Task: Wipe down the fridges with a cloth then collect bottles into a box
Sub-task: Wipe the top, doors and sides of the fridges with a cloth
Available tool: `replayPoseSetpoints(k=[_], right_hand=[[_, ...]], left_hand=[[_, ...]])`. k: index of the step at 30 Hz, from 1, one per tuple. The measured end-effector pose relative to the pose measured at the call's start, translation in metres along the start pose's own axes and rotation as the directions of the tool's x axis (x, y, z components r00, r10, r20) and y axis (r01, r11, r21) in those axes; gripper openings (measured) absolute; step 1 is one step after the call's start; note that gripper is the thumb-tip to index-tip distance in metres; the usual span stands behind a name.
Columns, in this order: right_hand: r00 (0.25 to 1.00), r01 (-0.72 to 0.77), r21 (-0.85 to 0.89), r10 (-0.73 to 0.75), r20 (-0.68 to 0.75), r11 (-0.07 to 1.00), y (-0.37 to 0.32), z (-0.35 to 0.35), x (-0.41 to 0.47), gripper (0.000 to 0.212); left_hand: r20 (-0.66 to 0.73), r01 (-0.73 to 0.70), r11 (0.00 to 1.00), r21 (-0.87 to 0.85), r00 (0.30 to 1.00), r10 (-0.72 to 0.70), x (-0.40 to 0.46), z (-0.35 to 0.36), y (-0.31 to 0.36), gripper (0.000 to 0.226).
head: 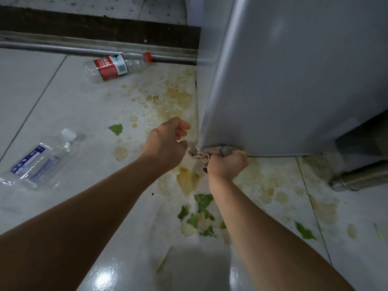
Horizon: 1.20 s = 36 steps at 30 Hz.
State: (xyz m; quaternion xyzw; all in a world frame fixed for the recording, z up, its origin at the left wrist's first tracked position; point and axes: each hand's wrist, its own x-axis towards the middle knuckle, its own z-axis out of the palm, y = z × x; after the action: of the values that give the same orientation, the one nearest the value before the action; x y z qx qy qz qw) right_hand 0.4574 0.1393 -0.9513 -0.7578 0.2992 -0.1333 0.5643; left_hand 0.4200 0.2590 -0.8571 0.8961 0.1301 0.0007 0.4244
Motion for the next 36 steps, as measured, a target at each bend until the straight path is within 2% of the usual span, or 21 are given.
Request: replayPoseSetpoints(k=[5, 8, 11, 14, 18, 21, 25, 27, 29, 31, 33, 35, 36], right_hand=[[1.0, 0.006, -0.044, -0.005, 0.011, 0.999, 0.013, -0.032, 0.047, 0.021], [0.998, -0.055, -0.058, 0.057, 0.038, 0.997, 0.019, -0.046, 0.069, 0.023], [0.997, -0.072, -0.079, 0.074, 0.021, 0.994, 0.024, -0.064, 0.093, 0.027], [1.0, -0.011, -0.128, 0.01, -0.011, 0.992, 0.024, -0.086, 0.119, 0.022], [0.994, 0.059, -0.156, -0.072, -0.081, 0.986, 0.02, -0.115, 0.159, 0.022], [0.991, 0.093, -0.222, -0.113, -0.077, 0.97, 0.019, -0.13, 0.175, 0.024], [0.99, 0.08, -0.192, -0.101, -0.101, 0.978, 0.015, -0.142, 0.189, 0.025], [0.992, 0.074, -0.171, -0.089, -0.084, 0.982, 0.01, -0.151, 0.201, 0.019], [0.994, 0.096, -0.237, -0.107, -0.034, 0.967, 0.007, -0.16, 0.206, 0.017], [0.99, 0.14, -0.278, -0.14, 0.018, 0.95, 0.01, -0.169, 0.205, 0.024], [0.987, 0.159, -0.237, -0.148, 0.063, 0.958, 0.017, -0.174, 0.202, 0.034], [0.987, 0.135, -0.169, -0.117, 0.11, 0.976, 0.02, -0.178, 0.201, 0.043], [0.988, 0.1, -0.134, -0.082, 0.134, 0.986, 0.019, -0.179, 0.202, 0.045]], left_hand=[[-0.004, 0.006, 1.0, 0.03, 1.0, -0.006, 0.005, 0.021, 0.007, 0.042], [-0.049, 0.032, 0.999, 0.024, 0.998, -0.031, 0.012, 0.035, 0.013, 0.045], [-0.122, 0.054, 0.997, 0.046, 0.991, -0.048, 0.02, 0.047, 0.02, 0.033], [-0.209, 0.07, 0.995, 0.076, 0.976, -0.053, 0.023, 0.056, 0.022, 0.018], [-0.243, 0.056, 0.991, 0.121, 0.97, -0.025, 0.021, 0.06, 0.018, 0.018], [-0.265, 0.031, 0.99, 0.14, 0.964, 0.007, 0.017, 0.061, 0.02, 0.018], [-0.245, 0.097, 0.98, 0.173, 0.968, -0.052, 0.017, 0.061, 0.029, 0.018], [-0.243, 0.129, 0.968, 0.213, 0.967, -0.076, 0.019, 0.06, 0.033, 0.019], [-0.234, 0.174, 0.956, 0.237, 0.965, -0.117, 0.018, 0.06, 0.036, 0.023], [-0.231, 0.229, 0.946, 0.228, 0.957, -0.176, 0.013, 0.061, 0.042, 0.033], [-0.243, 0.266, 0.932, 0.246, 0.948, -0.206, 0.001, 0.063, 0.05, 0.036], [-0.188, 0.184, 0.909, 0.373, 0.975, -0.12, -0.016, 0.069, 0.06, 0.032], [-0.124, 0.065, 0.886, 0.459, 0.992, -0.009, -0.024, 0.072, 0.068, 0.03]])
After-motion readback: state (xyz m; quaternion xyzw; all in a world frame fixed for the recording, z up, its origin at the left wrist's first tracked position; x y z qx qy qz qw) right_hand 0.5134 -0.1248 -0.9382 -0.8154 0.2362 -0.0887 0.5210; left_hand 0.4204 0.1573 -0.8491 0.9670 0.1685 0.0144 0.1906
